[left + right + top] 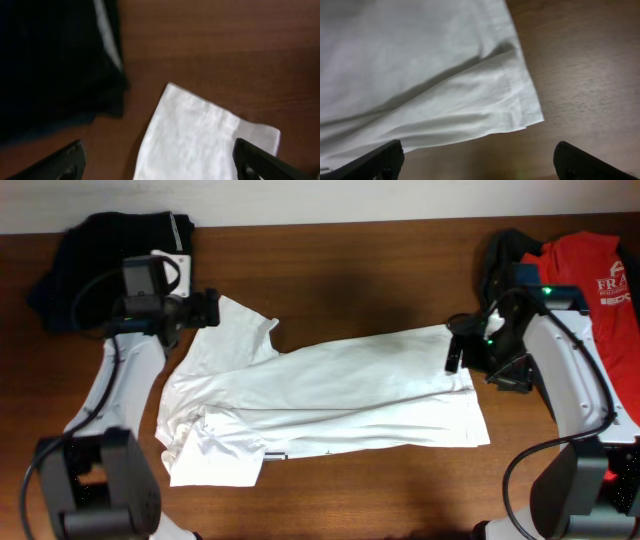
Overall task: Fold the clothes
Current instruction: 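Grasp the shirt's top edge near the shoulders with both grippers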
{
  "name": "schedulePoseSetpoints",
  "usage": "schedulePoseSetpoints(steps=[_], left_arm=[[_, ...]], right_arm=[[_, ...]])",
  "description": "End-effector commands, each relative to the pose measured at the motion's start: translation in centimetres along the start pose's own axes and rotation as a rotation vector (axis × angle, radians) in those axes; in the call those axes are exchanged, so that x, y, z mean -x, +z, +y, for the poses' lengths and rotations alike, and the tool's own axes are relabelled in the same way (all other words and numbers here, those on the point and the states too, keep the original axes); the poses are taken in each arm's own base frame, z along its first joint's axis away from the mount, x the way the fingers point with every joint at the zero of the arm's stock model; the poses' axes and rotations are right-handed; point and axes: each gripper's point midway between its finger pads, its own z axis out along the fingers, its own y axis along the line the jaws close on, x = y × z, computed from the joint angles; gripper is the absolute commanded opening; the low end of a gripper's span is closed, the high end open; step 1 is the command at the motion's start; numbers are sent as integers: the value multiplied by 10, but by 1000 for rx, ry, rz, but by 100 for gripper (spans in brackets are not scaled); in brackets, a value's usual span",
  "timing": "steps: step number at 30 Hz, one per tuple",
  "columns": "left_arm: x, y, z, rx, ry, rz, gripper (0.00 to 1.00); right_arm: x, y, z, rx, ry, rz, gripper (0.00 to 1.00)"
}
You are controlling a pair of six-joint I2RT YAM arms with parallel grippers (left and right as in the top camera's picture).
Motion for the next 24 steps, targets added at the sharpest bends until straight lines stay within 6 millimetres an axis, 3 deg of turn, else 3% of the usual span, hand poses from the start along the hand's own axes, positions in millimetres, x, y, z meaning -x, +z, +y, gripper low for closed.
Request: schedulePoseSetpoints(steps=[1,3,5,7,12,13,14,15,16,19,21,24], left_arm=[[-28,40,-3,-24,89,74,90],[-47,61,0,-15,102,119,89],[-74,83,0,-25,163,185,79],[-96,97,4,-14,205,240,79],[-121,114,10,10,205,298,79],[-125,116,9,8,204,307,67],[-128,116,9,5,204,317,50],[-131,116,8,1,202,327,19],[-134,115,8,-3,201,341,4],[-140,113,7,-6,198,366,0],[-141,113,12,3,179,367,1],[-144,109,39,83,87,378,0]], right_arm=[[-3,-2,16,16,-61,-7,99],[-4,-1,23,17,-82,-10,99],[-7,-1,28,19,-100,-4,99],[-10,0,32,17,-116,1,99],[-11,0,36,15,-130,-3,99],[-8,0,35,8,-130,-14,99],[-4,0,34,-2,-130,-30,99],[2,0,32,-14,-130,-55,99],[10,-1,30,-31,-131,-93,99],[43,-6,39,-13,-167,-229,93],[67,-12,54,26,-257,-334,95],[84,-8,60,38,-260,-379,94]])
